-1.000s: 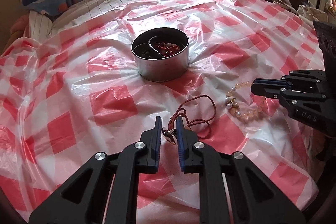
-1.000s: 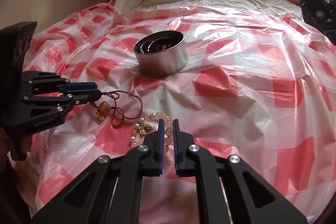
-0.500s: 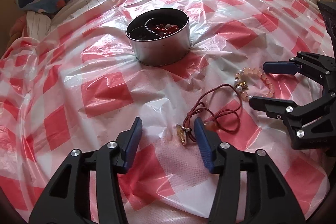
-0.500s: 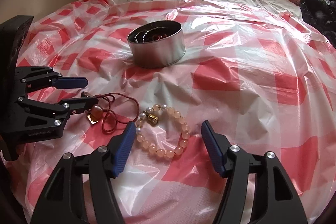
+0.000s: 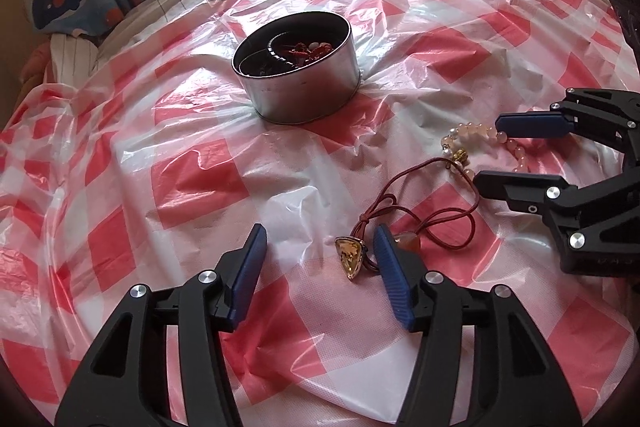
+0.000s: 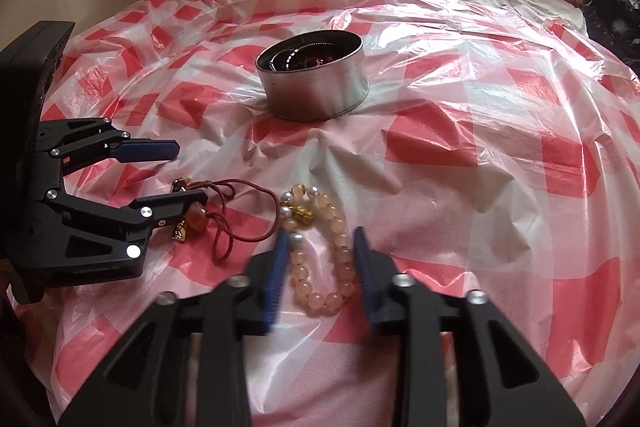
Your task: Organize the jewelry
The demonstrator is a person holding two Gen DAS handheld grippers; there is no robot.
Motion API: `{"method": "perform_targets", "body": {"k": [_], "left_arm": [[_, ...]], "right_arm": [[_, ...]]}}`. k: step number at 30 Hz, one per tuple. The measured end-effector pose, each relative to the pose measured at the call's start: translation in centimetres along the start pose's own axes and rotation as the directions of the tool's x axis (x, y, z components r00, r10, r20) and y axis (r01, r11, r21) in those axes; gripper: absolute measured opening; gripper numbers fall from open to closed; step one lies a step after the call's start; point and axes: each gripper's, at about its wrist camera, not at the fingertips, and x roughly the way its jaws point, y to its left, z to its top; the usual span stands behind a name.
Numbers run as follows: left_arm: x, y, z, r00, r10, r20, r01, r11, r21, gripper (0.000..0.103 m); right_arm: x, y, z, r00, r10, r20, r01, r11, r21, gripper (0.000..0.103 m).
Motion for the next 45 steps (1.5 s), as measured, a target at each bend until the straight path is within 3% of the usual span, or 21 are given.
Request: {"method": "perform_targets", "body": {"k": [5,6,8,9,12,13,15,19,20,22,23,25,29,33,37,38,41,45], "left_arm": [[0.0,-0.5,0.0,1.0,0.007,0.003,-0.007,1.0,0.028,0.05],[-0.1,-0.5,0.0,1.0,-0.01,0.005,0.01,1.0,0.026,0.036],[-0.4,-0.3,0.0,1.0,-0.017,0.014,0.017,1.0,0.019,0.022],[-0.6,-0.1,0.0,1.0,-0.027,0.016,0.026,1.0,0.013,0.015],[-0.9,0.3,0.0,0.998,-0.052,0.024,0.052,0.999,-0.001,0.013],[-0.9,0.3,0.0,0.998,-0.053,0.024,0.053,0.999,0.002,0.013],[-0.9,0.3,0.0,0.998,-0.055,0.025,0.055,0.998,0.002,0.013],[-0.8,0.2,0.0,0.998,-0.056,0.019,0.056,0.998,-0.002,0.013],[-0.7,0.1,-0.1,0.999,-0.046,0.015,0.046,0.999,-0.001,0.014],[-0.4,-0.1,-0.1,1.0,-0.024,0.002,0.024,1.0,0.008,0.03],[-0.3,-0.2,-0.1,1.0,-0.008,0.001,0.008,1.0,0.017,0.046],[-0.3,-0.3,-0.1,1.0,0.005,0.002,-0.005,1.0,0.026,0.05],[-0.2,-0.2,-0.1,1.0,0.007,0.001,-0.007,1.0,0.019,0.054],[-0.2,-0.1,0.0,1.0,0.015,0.001,-0.015,1.0,0.027,0.061],[-0.2,-0.2,0.0,1.0,0.022,0.002,-0.022,0.999,0.034,0.065],[-0.2,-0.2,0.0,1.0,0.022,0.002,-0.022,0.999,0.034,0.066],[-0.3,-0.3,0.0,1.0,0.018,0.004,-0.019,0.999,0.039,0.067],[-0.8,-0.9,0.0,1.0,0.015,0.022,-0.017,0.998,0.062,0.067]], "right_arm": [[0.7,0.4,-0.2,0.999,-0.026,-0.019,0.026,0.999,-0.03,0.049],[0.7,0.5,-0.2,1.0,-0.022,-0.018,0.022,0.999,-0.032,0.035],[0.5,0.3,-0.2,1.0,0.002,-0.017,-0.002,1.0,-0.021,0.016],[0.4,0.1,-0.2,1.0,0.006,-0.012,-0.006,1.0,-0.015,0.016],[0.1,0.1,-0.1,1.0,0.006,0.0,-0.006,1.0,-0.008,0.016],[0.0,0.0,0.0,1.0,-0.004,0.006,0.004,1.0,-0.005,0.018],[-0.4,-0.1,0.1,0.999,-0.021,0.025,0.021,1.0,-0.003,0.054],[-0.4,0.6,0.2,0.999,-0.033,0.037,0.034,0.999,-0.036,0.062],[-0.1,0.7,0.1,0.999,-0.037,0.022,0.038,0.998,-0.041,0.064],[0.4,0.8,0.0,0.999,-0.041,0.0,0.041,0.998,-0.05,0.067],[0.6,0.9,-0.1,0.999,-0.041,-0.01,0.04,0.998,-0.056,0.069],[0.8,1.1,-0.2,0.999,-0.032,-0.02,0.031,0.997,-0.068,0.067],[0.5,0.5,-0.3,1.0,0.003,-0.027,-0.004,0.999,-0.041,0.021],[-0.1,0.2,-0.2,1.0,0.019,-0.009,-0.019,1.0,-0.02,0.01],[-0.4,0.1,-0.1,1.0,0.014,-0.008,-0.014,1.0,-0.016,0.009],[-0.4,0.1,-0.1,1.0,0.006,-0.011,-0.006,1.0,-0.016,0.011],[-0.9,0.2,0.0,0.999,-0.024,0.021,0.025,0.999,-0.022,0.06],[-1.0,0.7,0.1,1.0,-0.004,0.029,0.005,0.999,-0.042,0.062]]}}
